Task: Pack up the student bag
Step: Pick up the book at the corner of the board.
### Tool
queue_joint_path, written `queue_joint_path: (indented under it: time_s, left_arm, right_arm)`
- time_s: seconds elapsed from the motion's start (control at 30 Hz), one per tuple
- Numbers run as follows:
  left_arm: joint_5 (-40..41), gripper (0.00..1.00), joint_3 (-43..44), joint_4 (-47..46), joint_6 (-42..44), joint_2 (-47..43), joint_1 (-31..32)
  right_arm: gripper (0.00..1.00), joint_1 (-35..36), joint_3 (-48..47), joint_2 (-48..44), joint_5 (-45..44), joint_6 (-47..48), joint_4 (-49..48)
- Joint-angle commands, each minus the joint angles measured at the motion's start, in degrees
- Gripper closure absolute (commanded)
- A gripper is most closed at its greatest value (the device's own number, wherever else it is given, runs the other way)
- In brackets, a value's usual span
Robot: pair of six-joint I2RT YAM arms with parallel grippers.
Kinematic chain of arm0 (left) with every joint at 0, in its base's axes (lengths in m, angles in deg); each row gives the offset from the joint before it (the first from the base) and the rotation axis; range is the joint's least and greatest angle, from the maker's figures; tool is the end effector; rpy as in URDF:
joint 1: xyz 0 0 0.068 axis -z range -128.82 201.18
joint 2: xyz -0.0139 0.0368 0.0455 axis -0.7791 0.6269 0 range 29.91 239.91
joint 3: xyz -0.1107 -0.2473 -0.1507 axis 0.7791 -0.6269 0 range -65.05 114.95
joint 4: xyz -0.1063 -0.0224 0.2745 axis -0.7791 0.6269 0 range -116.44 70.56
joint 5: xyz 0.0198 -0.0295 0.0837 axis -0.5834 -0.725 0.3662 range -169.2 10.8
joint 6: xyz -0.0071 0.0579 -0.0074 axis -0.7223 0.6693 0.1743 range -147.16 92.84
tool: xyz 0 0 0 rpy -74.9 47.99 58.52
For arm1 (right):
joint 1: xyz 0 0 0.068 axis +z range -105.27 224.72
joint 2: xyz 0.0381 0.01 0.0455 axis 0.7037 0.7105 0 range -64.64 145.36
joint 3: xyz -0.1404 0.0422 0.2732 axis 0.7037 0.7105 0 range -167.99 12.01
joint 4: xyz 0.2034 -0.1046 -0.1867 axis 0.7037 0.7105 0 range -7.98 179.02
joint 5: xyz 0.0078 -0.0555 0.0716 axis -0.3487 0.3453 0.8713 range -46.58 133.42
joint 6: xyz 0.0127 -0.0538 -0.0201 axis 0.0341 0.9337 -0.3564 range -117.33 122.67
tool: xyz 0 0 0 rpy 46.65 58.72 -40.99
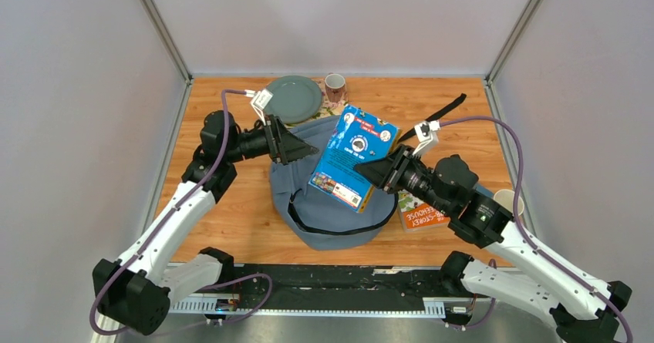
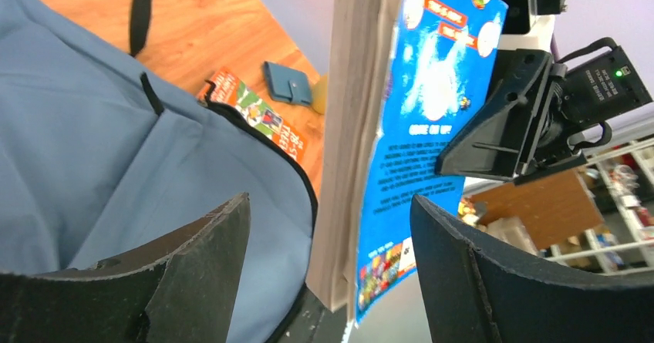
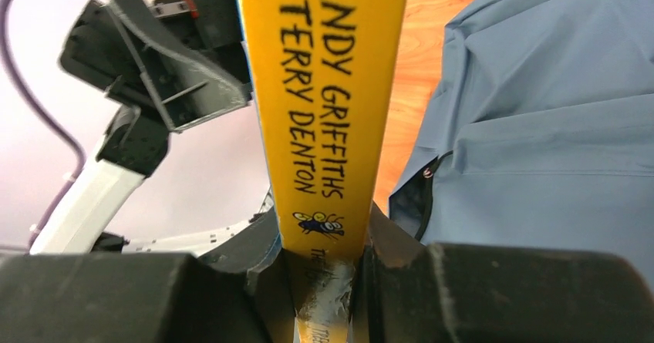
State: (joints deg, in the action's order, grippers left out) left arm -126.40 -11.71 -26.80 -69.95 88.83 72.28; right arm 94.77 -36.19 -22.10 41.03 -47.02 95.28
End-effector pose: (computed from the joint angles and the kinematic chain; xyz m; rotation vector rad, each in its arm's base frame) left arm 0.2235 -0.1198 0.3955 0.3536 1.8376 -1.4840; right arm 0.1210 0.1417 0.3899 0.0285 1.8715 1.2273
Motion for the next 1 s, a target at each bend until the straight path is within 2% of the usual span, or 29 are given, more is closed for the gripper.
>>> queue_joint_path:
  time_s: [0.0, 0.07, 0.2, 0.3, 0.43, 0.57, 0.6, 0.63, 0.67, 0.77, 0.83, 0.87, 0.9, 0.97]
  left_arm:
    - [-2.7, 0.18, -3.2, -13.7, -6.7, 0.8, 1.2]
    - [-2.3, 0.18, -3.2, -14.4, -6.8, 1.2, 2.1]
    - [-5.1, 0.18, -4.7, -25.8, -13.1, 3.4, 3.5]
    - [-7.1, 0.18, -5.3, -30.6, -15.9, 4.6, 4.0]
    - [-9.3, 0.18, -7.0, -35.8, -18.5, 5.0, 4.2]
    - [-11.3, 0.18, -8.3, -38.0, -19.2, 5.0, 4.1]
    - [-12.1, 0.23, -8.7, -38.0, -18.9, 4.8, 4.1]
    - [-12.4, 0.35, -8.8, -38.0, -18.7, 4.7, 4.1]
    - [-12.7, 0.66, -8.9, -37.8, -18.4, 4.5, 4.1]
    - [-11.6, 1.0, -8.7, -29.4, -14.3, 3.6, 4.2]
    - [-8.9, 1.0, -7.5, -23.5, -9.3, 2.7, 4.1]
    - [-5.4, 1.0, -6.2, -16.6, -5.1, 2.3, 4.1]
    - [-3.1, 1.0, -5.4, -13.0, -3.0, 1.5, 4.1]
    - [4.5, 1.0, -3.4, -4.4, 1.6, 0.7, 4.2]
  right_arm:
    - [1.0, 0.0, -1.3, 0.0, 6.7, -0.8, -8.5]
    - [1.0, 0.0, -1.4, 0.9, 9.8, -1.4, -9.7]
    - [1.0, 0.0, -1.6, 2.6, 14.4, -1.5, -12.4]
    - [1.0, 0.0, -1.8, 3.9, 19.0, -0.3, -12.7]
    - [1.0, 0.0, -3.1, 5.5, 26.7, 2.9, -13.9]
    - [1.0, -0.1, -4.8, 6.9, 30.5, 6.8, -13.4]
    - [1.0, -0.2, -5.8, 7.4, 31.3, 7.5, -10.9]
    - [1.0, -0.2, -6.5, 8.4, 32.5, 9.2, -10.1]
    - [1.0, -0.2, -7.2, 9.0, 32.7, 10.1, -9.1]
    - [1.0, -0.6, -9.0, 10.0, 27.6, 12.2, -3.7]
    - [0.81, -1.0, -9.6, 9.8, 20.2, 12.0, 1.3]
    - [0.7, -1.1, -9.7, 9.3, 17.3, 11.6, 3.1]
    - [0.41, -1.3, -9.6, 9.0, 14.3, 11.0, 6.7]
    - [0.2, -1.3, -8.1, 6.5, 6.7, 9.1, 9.3]
